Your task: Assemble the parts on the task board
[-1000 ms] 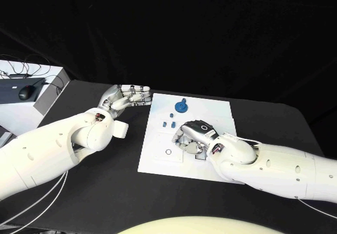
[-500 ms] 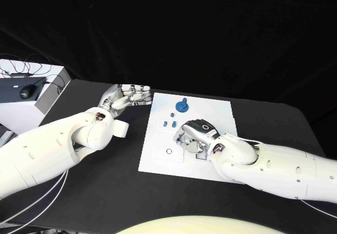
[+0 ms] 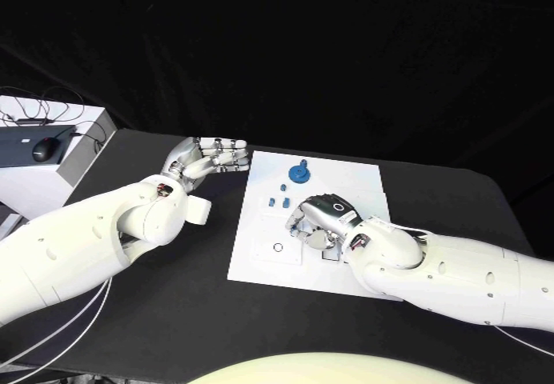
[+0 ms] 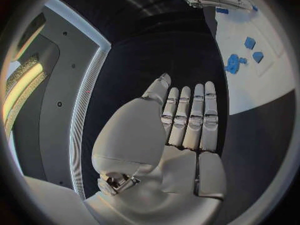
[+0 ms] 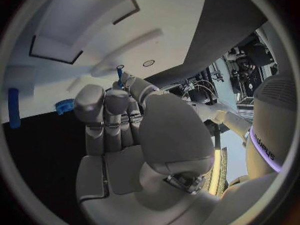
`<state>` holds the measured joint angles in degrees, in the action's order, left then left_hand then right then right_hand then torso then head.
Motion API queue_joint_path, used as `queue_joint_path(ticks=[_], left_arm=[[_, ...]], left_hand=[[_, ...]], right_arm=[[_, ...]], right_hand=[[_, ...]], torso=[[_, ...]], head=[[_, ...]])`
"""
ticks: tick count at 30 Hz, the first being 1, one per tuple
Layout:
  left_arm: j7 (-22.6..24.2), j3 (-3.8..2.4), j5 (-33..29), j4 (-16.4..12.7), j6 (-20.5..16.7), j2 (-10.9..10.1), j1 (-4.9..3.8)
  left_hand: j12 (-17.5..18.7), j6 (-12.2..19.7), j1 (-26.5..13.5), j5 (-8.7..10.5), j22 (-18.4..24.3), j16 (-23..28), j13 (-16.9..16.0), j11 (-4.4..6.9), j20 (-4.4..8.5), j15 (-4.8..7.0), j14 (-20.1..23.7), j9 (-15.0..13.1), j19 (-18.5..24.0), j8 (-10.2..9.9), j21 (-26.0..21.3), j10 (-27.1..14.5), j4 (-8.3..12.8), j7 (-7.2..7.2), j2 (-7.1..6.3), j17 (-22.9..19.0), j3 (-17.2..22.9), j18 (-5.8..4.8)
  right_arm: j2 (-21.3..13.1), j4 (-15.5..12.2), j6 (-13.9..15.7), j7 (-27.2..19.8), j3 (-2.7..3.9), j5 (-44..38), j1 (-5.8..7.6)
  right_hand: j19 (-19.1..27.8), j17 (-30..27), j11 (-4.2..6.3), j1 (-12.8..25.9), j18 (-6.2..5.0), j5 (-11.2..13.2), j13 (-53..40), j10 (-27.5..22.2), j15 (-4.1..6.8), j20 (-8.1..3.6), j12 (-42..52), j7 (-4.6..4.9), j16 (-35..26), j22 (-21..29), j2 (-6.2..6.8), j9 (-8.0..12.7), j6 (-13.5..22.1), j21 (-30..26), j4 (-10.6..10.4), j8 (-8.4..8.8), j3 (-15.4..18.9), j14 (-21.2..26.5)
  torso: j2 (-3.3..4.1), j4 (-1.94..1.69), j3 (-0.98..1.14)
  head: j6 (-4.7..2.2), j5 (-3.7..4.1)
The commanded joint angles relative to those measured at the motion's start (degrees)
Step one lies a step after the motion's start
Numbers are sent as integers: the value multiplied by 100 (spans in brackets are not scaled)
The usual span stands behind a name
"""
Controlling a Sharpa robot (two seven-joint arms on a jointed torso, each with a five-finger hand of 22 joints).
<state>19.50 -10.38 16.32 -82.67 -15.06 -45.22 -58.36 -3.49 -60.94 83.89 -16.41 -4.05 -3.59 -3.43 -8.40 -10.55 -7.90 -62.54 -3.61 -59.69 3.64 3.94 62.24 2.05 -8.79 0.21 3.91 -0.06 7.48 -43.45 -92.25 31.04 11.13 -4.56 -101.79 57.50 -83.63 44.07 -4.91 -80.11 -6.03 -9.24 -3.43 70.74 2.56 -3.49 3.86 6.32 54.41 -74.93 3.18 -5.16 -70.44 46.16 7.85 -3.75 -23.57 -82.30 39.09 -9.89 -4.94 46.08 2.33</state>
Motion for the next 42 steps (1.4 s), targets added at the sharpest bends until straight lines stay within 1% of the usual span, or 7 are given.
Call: queue_joint_path(ticks=[1, 16, 22, 42], left_arm=[[16, -5, 22, -6, 44, 1, 2], [14, -5, 25, 20, 56, -2, 2], [13, -5, 27, 24, 55, -2, 3], [-1, -5, 30, 14, 56, -21, 3]], left_hand=[[12, -16, -36, -14, 6, 13, 6, -8, -35, 5, 45, 8, 14, -13, 5, -36, 21, -21, -7, -6, 16, 56], [12, -25, -39, -16, 6, 12, 6, -8, -37, 5, 47, 7, 15, -13, 6, -39, 30, -13, -2, -6, 19, 59], [12, -25, -39, -16, 6, 12, 6, -8, -37, 5, 47, 7, 15, -13, 6, -39, 30, -13, -2, -6, 19, 59], [12, -26, -45, -15, 6, 14, 6, -14, -42, -1, 63, 7, 14, -13, 6, -55, 52, -12, 2, -6, 19, 68]], right_arm=[[-11, -9, -130, -43, -9, -61, -13], [-123, -155, -95, -73, -10, -62, -26], [-143, -136, -110, -60, -10, -64, -27], [-36, -51, -108, -89, -10, -59, -38]], right_hand=[[-382, -7, 285, -42, -62, -17, -66, 519, 39, -60, 33, 6, 20, -576, -31, 6, -32, -9, 20, 7, -9, 13], [-382, -16, 286, -42, -63, -17, -66, 520, 40, -59, 33, 4, 27, -578, -31, 6, -35, -4, 26, 6, -7, 16], [-382, -16, 286, -42, -63, -17, -66, 520, 40, -59, 33, 4, 27, -578, -31, 6, -35, -4, 26, 6, -7, 16], [-382, -16, 286, -42, -63, -17, -66, 520, 40, -59, 33, 4, 27, -578, -31, 6, -35, -4, 26, 6, -7, 16]], torso=[[2, 4, 3], [3, 4, 8], [2, 1, 1], [-1, -4, -7]], head=[[9, -7], [30, -38], [24, -36], [33, -47]])
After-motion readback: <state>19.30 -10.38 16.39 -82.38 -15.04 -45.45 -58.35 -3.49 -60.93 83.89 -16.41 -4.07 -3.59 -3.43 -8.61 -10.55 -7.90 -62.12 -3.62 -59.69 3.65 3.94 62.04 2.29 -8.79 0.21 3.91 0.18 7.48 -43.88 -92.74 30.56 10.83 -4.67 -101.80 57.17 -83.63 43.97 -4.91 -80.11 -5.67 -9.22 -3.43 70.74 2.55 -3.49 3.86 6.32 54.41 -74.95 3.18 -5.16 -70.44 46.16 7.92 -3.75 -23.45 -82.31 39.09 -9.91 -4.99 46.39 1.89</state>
